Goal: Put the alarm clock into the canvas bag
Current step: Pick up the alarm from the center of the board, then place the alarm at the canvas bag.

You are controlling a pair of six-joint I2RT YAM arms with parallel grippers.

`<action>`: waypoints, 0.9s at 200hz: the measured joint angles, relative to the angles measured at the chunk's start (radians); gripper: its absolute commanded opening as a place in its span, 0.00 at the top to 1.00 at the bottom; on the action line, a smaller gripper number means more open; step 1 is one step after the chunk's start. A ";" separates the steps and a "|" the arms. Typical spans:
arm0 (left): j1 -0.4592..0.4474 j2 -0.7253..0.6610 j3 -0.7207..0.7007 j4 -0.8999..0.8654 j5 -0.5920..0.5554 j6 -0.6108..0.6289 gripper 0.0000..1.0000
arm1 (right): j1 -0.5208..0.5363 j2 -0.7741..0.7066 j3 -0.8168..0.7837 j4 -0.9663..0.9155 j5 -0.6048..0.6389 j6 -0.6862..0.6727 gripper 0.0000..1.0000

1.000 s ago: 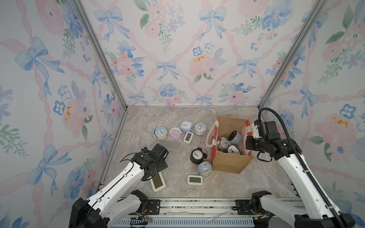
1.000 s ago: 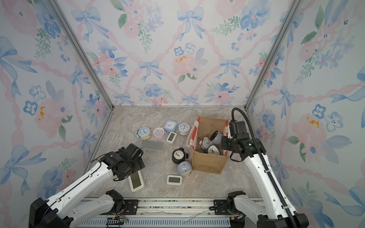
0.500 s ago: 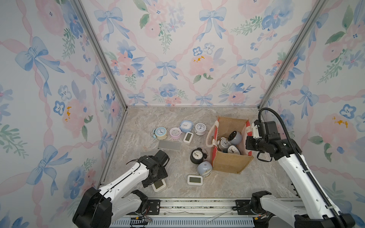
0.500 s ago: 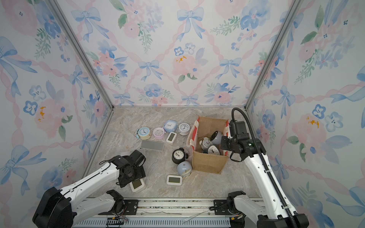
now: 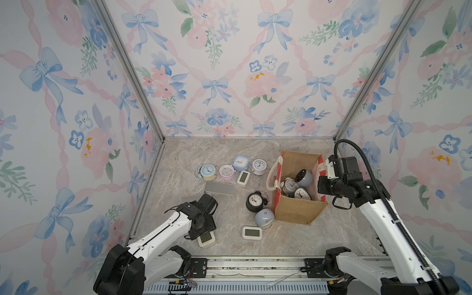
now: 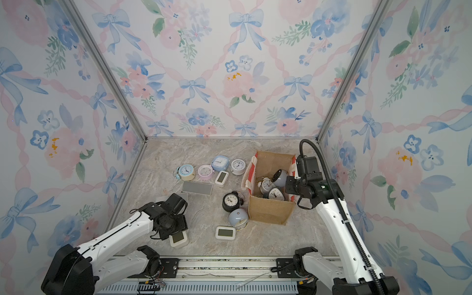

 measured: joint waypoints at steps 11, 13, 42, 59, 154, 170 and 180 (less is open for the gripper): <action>0.003 -0.002 0.021 -0.003 0.000 0.008 0.35 | 0.000 0.000 0.000 0.000 0.000 0.000 0.87; 0.003 -0.002 0.026 -0.003 0.001 0.009 0.35 | 0.000 0.000 0.000 0.000 0.000 0.000 0.87; 0.003 -0.001 0.127 -0.006 0.003 0.049 0.38 | 0.000 0.000 0.000 0.000 0.000 0.000 0.86; 0.003 0.000 0.219 -0.005 0.003 0.097 0.40 | 0.000 0.000 0.000 0.000 0.000 0.000 0.86; -0.079 0.234 0.668 0.074 -0.004 0.354 0.47 | 0.000 0.023 0.001 -0.002 0.004 0.000 0.87; -0.118 0.304 0.750 0.081 -0.004 0.370 0.48 | 0.000 0.025 0.002 -0.002 0.005 0.000 0.87; -0.145 0.354 0.813 0.084 -0.003 0.382 0.48 | 0.000 0.026 0.002 -0.003 0.005 0.000 0.87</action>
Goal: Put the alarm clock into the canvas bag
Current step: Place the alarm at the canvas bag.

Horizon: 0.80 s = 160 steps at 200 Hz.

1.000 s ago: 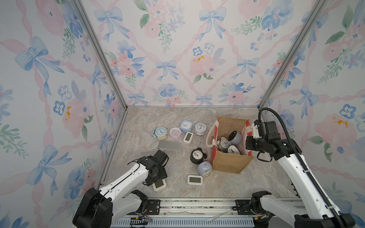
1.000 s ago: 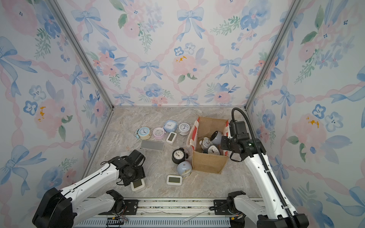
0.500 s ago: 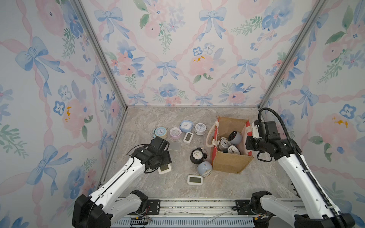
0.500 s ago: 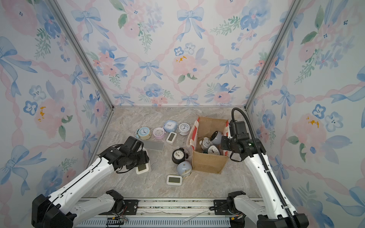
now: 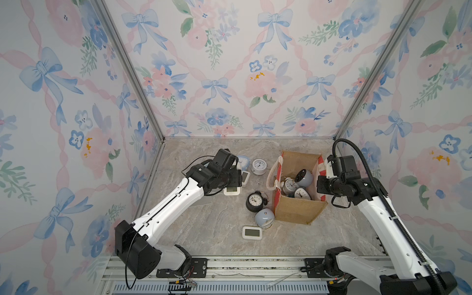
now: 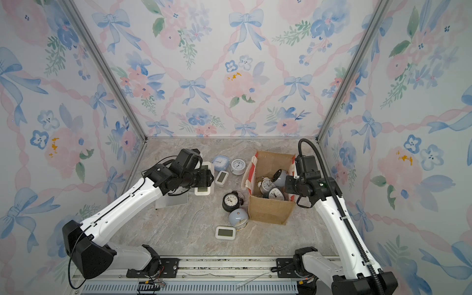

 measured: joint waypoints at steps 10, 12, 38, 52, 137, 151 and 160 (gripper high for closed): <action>-0.028 0.051 0.067 0.006 0.003 0.008 0.48 | 0.000 0.000 0.000 0.000 0.003 0.000 0.87; -0.034 0.063 0.082 0.006 0.005 0.010 0.48 | 0.000 0.000 0.000 0.000 0.003 0.000 0.87; -0.097 0.194 0.260 0.015 0.022 0.031 0.48 | 0.000 0.000 0.000 0.000 0.003 0.000 0.87; -0.126 0.262 0.354 0.022 0.035 0.040 0.48 | 0.000 0.000 0.000 0.000 0.003 0.000 0.87; -0.234 0.588 0.770 0.023 0.134 0.056 0.51 | 0.000 0.000 0.000 0.000 0.003 0.000 0.87; -0.242 0.622 0.807 0.022 0.150 0.056 0.51 | 0.000 0.000 0.000 0.000 0.003 0.000 0.87; -0.246 0.637 0.826 0.022 0.158 0.055 0.51 | 0.000 0.000 0.000 0.000 0.003 0.000 0.87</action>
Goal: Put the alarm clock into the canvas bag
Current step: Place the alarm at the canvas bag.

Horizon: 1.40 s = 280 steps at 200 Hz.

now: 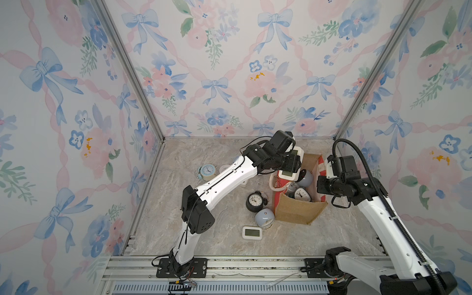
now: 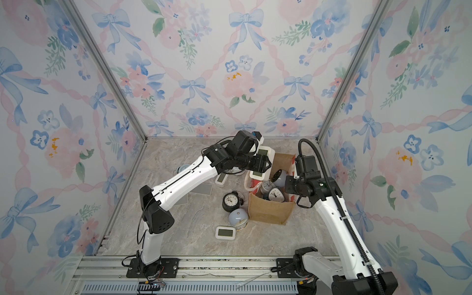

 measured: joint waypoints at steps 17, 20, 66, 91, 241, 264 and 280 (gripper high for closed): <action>-0.006 0.019 0.035 -0.002 0.006 0.000 0.52 | 0.000 0.000 0.000 0.000 0.000 0.000 0.87; -0.006 0.019 0.041 -0.002 0.006 0.000 0.52 | 0.000 -0.001 0.000 0.000 0.000 0.000 0.87; -0.020 0.044 0.143 0.005 0.025 -0.004 0.53 | 0.000 -0.007 0.000 0.000 0.000 0.000 0.87; -0.032 0.070 0.143 0.008 0.024 -0.012 0.54 | 0.000 -0.009 0.000 0.000 0.000 0.000 0.87; -0.022 0.249 0.074 -0.056 -0.205 -0.053 0.57 | 0.000 -0.021 0.000 0.000 0.000 0.000 0.87; -0.022 0.283 0.074 -0.056 -0.214 -0.057 0.57 | 0.000 -0.026 0.000 0.000 0.000 0.000 0.87; -0.023 0.315 0.074 -0.063 -0.212 -0.057 0.56 | 0.002 -0.029 0.000 0.000 0.000 0.000 0.87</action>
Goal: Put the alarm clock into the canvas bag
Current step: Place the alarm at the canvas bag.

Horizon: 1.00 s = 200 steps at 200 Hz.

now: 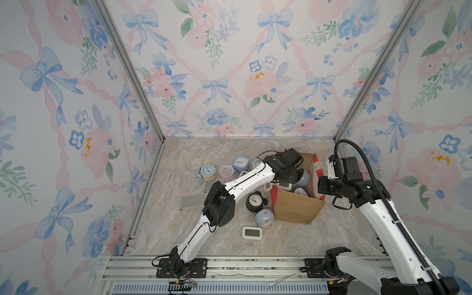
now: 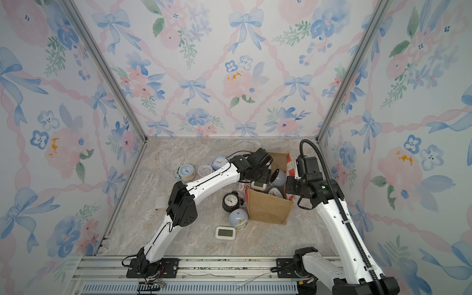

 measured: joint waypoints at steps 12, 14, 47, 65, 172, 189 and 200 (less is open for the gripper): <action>0.000 0.021 0.000 -0.003 0.002 0.000 0.54 | 0.003 -0.002 0.000 0.000 0.000 0.000 0.87; 0.000 0.025 0.000 -0.003 0.003 0.000 0.54 | 0.003 -0.002 0.000 0.000 0.000 0.000 0.87; 0.002 0.058 0.000 -0.009 0.031 0.000 0.51 | 0.003 -0.004 0.000 0.000 0.000 0.000 0.87; 0.005 0.060 0.001 -0.010 0.053 0.000 0.48 | 0.003 -0.004 0.000 0.001 0.000 0.000 0.87; 0.006 0.066 0.025 -0.018 0.115 0.001 0.13 | 0.003 -0.004 -0.001 0.003 0.004 0.000 0.87; 0.004 0.056 0.027 -0.019 0.118 0.001 0.13 | 0.003 -0.003 -0.001 0.003 0.004 0.000 0.87; 0.003 0.043 0.027 -0.021 0.122 0.001 0.13 | 0.003 -0.003 -0.001 0.003 0.004 0.000 0.87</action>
